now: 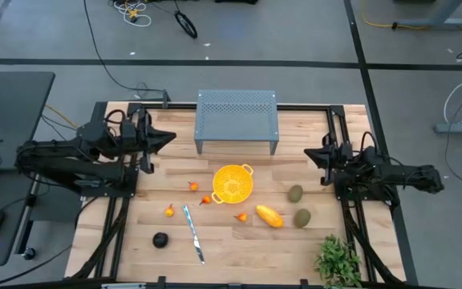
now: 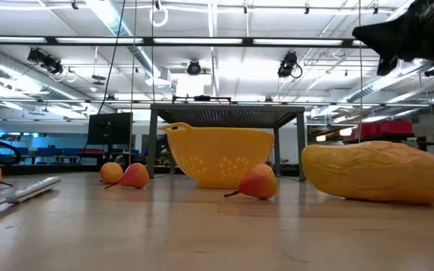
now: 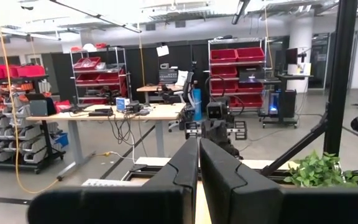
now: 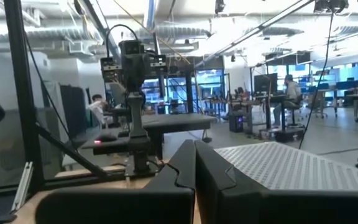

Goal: Pick & Place Fruit
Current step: Put the yellow colander bowl on the shelf

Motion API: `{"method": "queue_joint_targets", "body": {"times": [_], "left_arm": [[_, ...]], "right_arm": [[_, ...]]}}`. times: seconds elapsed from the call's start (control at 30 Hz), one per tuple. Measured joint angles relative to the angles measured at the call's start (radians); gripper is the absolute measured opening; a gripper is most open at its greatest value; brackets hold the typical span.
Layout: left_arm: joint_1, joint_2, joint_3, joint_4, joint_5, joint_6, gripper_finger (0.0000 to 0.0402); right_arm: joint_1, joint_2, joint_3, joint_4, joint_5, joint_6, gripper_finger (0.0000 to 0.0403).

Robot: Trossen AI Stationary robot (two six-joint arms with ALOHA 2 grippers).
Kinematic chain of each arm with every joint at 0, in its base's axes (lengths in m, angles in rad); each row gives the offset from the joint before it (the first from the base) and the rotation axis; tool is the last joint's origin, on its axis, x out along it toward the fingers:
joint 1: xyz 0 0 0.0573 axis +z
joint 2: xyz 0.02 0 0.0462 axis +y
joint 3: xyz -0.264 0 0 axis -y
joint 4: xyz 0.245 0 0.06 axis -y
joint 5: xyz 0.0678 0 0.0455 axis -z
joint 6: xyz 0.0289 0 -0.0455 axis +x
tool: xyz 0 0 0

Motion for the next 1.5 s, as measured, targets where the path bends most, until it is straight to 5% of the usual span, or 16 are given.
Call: {"method": "queue_joint_targets", "body": {"times": [0.73,1.2,1.5], "left_arm": [[0.0,0.003,0.001,0.002,-0.026,-0.06,0.0022],[0.0,0.003,0.001,0.002,-0.026,-0.061,0.0022],[0.0,0.002,0.001,0.002,-0.026,-0.061,0.0022]], "right_arm": [[0.0,0.473,0.423,-0.065,0.007,-0.022,0.0001],[0.002,0.625,0.435,-0.088,-0.034,0.267,0.0001],[0.033,0.775,0.435,-0.097,-0.099,0.276,0.0001]]}}
